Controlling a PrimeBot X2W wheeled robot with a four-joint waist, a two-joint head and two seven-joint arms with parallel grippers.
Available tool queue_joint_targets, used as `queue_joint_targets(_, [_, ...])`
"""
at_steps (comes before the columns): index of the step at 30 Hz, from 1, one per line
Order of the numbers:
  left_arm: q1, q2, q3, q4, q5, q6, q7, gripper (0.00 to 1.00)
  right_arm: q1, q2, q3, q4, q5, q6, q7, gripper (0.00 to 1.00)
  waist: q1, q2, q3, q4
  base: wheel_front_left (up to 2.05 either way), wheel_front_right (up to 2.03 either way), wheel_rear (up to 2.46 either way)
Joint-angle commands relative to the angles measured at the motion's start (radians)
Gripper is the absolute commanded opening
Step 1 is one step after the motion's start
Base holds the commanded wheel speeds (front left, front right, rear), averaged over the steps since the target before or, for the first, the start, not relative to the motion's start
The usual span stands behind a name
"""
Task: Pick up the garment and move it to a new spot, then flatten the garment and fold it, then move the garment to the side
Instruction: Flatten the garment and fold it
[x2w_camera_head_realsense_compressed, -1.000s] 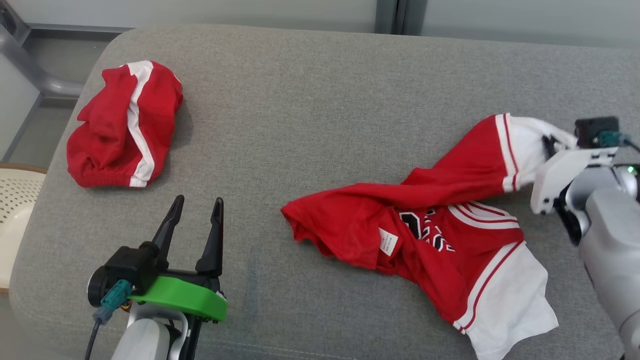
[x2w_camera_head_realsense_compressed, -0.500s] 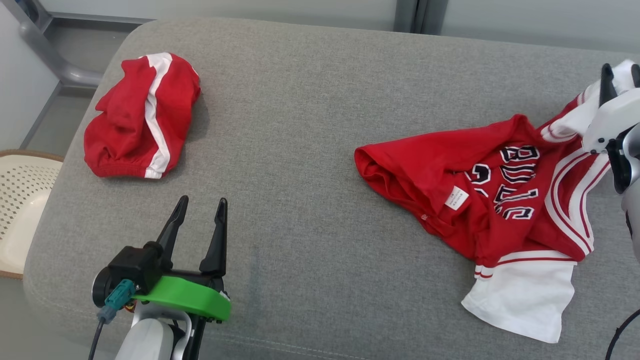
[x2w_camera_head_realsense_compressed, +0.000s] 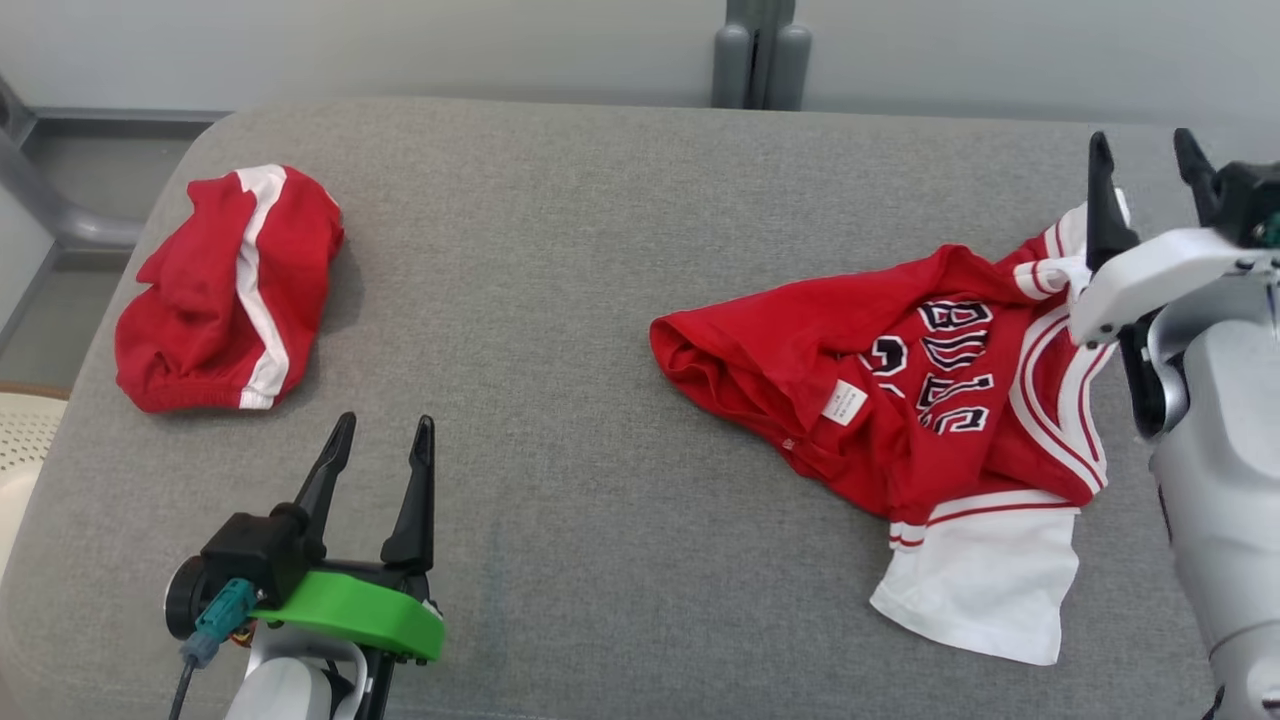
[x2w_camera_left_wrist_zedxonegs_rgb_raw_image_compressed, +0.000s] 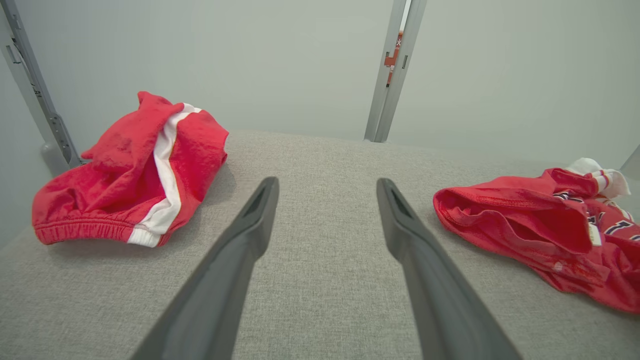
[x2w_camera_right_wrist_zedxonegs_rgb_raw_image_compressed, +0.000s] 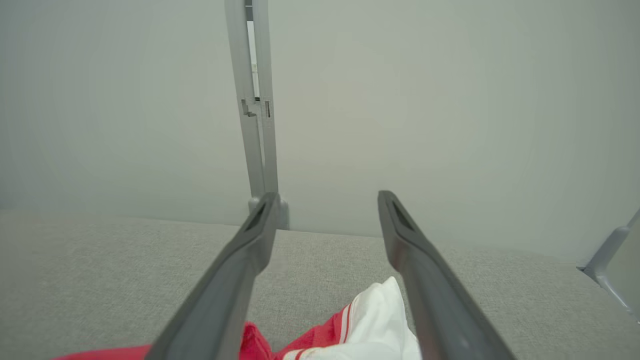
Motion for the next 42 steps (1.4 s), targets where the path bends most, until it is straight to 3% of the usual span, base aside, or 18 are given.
queue_joint_targets(1, [0.015, 0.008, 0.005, -0.002, 0.003, 0.000, 0.001, 1.00, 0.053, 0.005, 0.006, -0.058, 0.012, -0.002, -0.003, 1.00, 0.0000, -0.0001, -0.035, -0.041, 0.00, 0.00, 0.00])
queue_joint_targets(11, [0.045, 0.011, 0.025, -0.011, 0.015, 0.000, 0.001, 1.00, 0.369, 0.070, 0.055, -0.412, 0.078, -0.002, -0.003, 1.00, 0.0000, -0.0001, -0.060, -0.098, 0.00, 0.00, 0.00])
queue_joint_targets(21, [0.050, 0.012, 0.026, -0.013, 0.018, 0.000, 0.001, 1.00, 0.631, 0.148, 0.071, -0.635, 0.083, -0.002, -0.003, 1.00, 0.0000, -0.0001, -0.058, -0.114, 0.00, 0.00, 0.00])
queue_joint_targets(29, [0.011, 0.016, -0.027, 0.000, 0.015, 0.000, 0.001, 1.00, 0.683, 0.178, 0.095, -0.697, 0.071, -0.002, 0.001, 1.00, 0.0000, -0.0001, -0.050, -0.143, 0.00, 0.00, 0.00])
queue_joint_targets(42, [-0.188, 0.013, -0.333, 0.105, -0.021, 0.000, 0.001, 1.00, 0.645, 0.191, 0.136, -0.699, 0.083, -0.002, 0.004, 1.00, 0.0000, -0.0001, 0.015, -0.271, 0.00, 0.00, 0.00])
